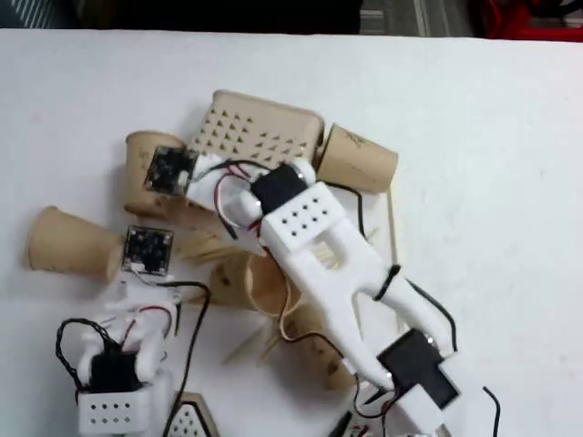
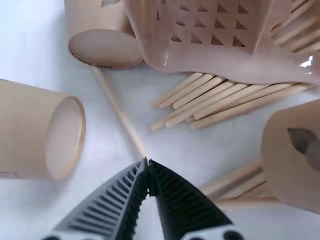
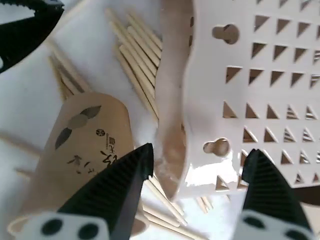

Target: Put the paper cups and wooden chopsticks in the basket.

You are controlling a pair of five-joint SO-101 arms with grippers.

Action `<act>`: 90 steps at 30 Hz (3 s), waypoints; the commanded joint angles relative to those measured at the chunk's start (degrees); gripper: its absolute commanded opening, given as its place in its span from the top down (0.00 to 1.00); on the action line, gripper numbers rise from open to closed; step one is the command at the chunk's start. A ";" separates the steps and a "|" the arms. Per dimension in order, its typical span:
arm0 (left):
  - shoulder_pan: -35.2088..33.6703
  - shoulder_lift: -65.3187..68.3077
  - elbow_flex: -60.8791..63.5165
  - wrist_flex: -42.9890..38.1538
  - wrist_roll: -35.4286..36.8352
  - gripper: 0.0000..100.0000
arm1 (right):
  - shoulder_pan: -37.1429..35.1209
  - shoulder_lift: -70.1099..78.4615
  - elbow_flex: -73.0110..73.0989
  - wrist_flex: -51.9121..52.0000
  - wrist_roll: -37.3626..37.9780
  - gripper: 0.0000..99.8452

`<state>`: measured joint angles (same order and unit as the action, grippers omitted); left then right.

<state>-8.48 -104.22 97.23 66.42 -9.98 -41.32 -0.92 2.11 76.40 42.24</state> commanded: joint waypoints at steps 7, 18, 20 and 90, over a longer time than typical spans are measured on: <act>-0.40 -0.40 -0.26 -0.62 -0.44 0.97 | 2.95 6.64 -2.29 -9.71 0.97 0.71; -0.40 -0.40 -0.26 -0.62 -0.44 0.97 | 6.90 8.57 -2.29 -17.80 1.05 0.92; -0.40 -0.40 -0.26 -0.62 -0.44 0.97 | 7.52 8.48 -2.37 -18.68 1.05 0.94; -0.22 -0.40 -0.26 -0.62 -0.35 0.97 | 21.85 -6.37 -25.58 0.75 -10.99 0.79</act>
<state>-8.48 -104.22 97.23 66.42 -9.98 -19.43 -2.51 -20.84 72.53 31.69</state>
